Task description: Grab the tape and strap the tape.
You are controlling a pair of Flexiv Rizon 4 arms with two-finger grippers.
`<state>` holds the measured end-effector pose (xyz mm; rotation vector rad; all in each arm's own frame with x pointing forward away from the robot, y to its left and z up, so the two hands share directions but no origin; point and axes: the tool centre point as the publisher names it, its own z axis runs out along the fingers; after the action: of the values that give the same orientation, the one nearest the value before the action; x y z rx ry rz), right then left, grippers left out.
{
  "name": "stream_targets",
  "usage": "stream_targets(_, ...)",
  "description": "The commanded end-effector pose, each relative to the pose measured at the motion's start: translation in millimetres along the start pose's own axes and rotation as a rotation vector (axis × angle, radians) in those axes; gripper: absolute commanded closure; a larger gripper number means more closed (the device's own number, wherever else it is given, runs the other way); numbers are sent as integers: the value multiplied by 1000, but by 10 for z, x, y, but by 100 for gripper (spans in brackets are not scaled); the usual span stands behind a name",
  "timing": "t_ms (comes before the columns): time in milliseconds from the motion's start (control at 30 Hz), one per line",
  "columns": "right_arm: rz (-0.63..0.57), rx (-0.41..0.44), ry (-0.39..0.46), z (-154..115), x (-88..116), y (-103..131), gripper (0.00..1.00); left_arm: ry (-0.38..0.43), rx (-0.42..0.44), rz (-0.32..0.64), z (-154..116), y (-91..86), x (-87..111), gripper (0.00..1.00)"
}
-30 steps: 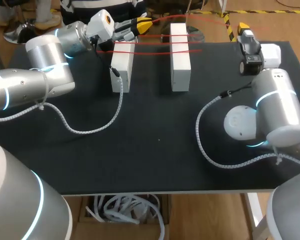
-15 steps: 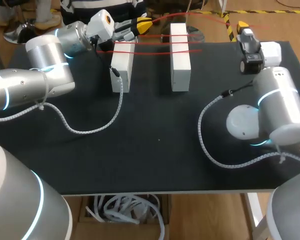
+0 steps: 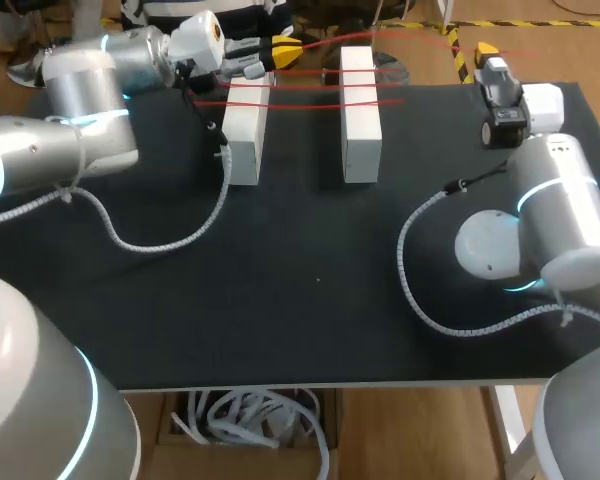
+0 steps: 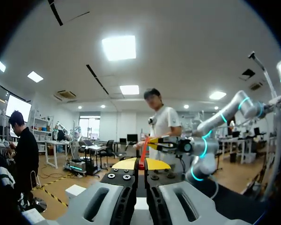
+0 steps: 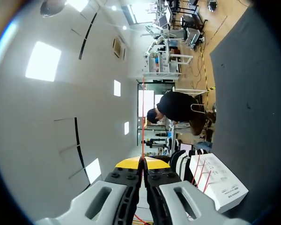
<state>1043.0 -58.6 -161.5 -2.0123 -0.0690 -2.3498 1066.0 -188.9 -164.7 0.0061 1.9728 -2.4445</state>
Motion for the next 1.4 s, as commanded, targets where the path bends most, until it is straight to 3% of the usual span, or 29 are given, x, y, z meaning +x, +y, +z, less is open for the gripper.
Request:
stream_targets(33,-1,1,-3,5,11,3,100,-53,-367,-10,40,-192,135,100)
stream_targets(267,-1,1,-3,5,11,3,100,-26,-480,-42,160,-164,212,100)
stream_targets(667,-1,1,-3,5,11,3,100,29,-671,7,308,-159,249,100)
stream_targets(833,-1,1,-3,5,11,3,100,41,-672,116,372,-247,228,100)
stream_targets(1367,-1,1,-3,5,11,3,100,41,-672,116,372,-247,228,100)
stream_targets(1400,-1,1,-3,5,11,3,100,35,-717,115,386,-243,236,100)
